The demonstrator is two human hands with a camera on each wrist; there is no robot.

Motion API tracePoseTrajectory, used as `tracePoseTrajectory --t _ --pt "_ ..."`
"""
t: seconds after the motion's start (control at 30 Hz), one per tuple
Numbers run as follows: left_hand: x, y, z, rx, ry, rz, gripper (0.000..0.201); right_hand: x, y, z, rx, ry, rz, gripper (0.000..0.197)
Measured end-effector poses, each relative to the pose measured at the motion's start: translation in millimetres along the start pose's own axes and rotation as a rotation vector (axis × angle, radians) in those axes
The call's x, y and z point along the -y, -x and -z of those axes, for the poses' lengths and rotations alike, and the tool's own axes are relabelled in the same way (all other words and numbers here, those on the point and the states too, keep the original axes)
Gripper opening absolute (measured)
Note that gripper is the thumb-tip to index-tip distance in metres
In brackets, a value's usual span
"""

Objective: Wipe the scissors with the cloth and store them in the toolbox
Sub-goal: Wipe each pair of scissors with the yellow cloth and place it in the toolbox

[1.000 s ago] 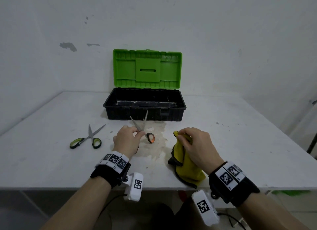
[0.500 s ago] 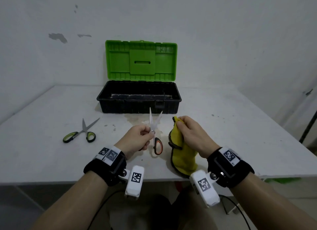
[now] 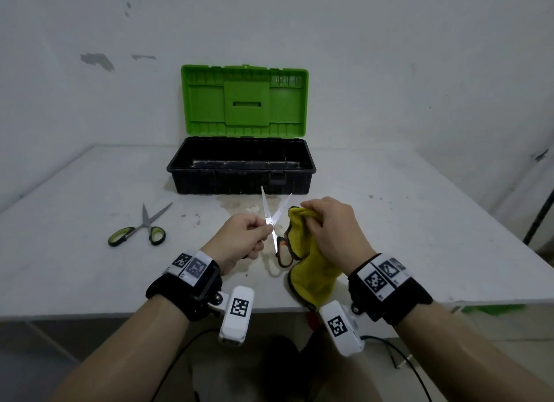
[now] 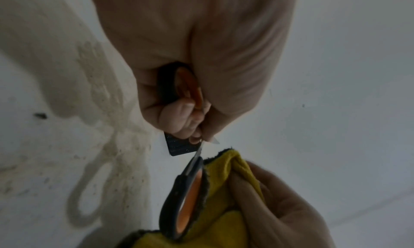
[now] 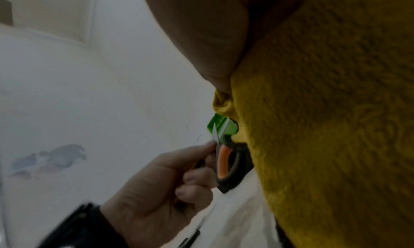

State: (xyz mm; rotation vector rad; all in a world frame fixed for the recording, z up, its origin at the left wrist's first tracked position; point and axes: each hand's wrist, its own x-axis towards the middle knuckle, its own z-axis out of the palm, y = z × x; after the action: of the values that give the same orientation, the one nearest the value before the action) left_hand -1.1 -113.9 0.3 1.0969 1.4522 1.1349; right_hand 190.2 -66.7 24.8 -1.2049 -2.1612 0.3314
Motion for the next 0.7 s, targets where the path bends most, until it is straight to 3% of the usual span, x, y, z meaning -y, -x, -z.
tracePoseTrajectory --t 0.2,0.4,0.53,0.7 --pt "-7 4 -7 0.069 0.048 -0.003 0.016 11 5 -14 0.033 -0.027 0.13 0.015" --pt "-10 4 -3 0.086 0.076 0.001 0.015 12 12 -18 0.092 -0.027 0.17 0.024" --pt "-8 4 -2 0.095 0.043 -0.002 0.014 8 12 -16 -0.009 -0.089 0.154 0.016" --pt "-9 7 -2 0.136 0.003 -0.026 0.01 4 15 -21 -0.009 0.024 0.275 0.018"
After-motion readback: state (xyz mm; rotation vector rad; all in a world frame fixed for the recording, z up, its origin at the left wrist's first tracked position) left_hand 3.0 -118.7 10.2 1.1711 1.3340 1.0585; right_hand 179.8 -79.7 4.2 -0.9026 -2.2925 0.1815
